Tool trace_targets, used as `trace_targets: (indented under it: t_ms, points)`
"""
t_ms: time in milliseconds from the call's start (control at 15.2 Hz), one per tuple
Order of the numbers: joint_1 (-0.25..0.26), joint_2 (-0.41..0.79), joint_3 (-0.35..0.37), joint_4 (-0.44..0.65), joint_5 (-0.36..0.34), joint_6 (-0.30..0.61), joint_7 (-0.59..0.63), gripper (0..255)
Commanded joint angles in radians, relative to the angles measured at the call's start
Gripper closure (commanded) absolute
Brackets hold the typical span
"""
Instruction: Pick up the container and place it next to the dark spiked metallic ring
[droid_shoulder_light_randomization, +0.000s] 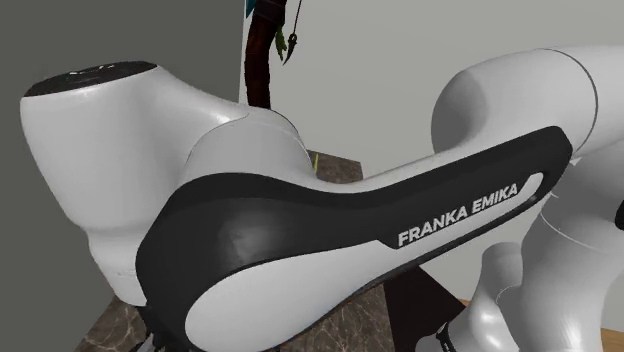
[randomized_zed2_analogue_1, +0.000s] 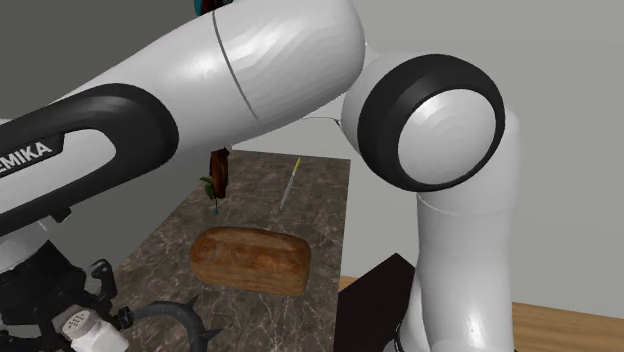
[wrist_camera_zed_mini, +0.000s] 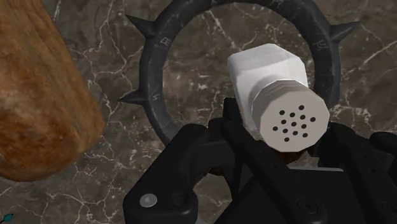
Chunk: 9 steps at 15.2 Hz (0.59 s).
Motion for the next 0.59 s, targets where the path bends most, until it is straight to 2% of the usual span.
trace_targets:
  t_ms: [0,528]
  points:
    - [0.04,0.062,0.014,0.074,-0.02,-0.014,0.055,255]
    - [0.215,0.302,0.035,0.397,-0.098,-0.103,0.224,255]
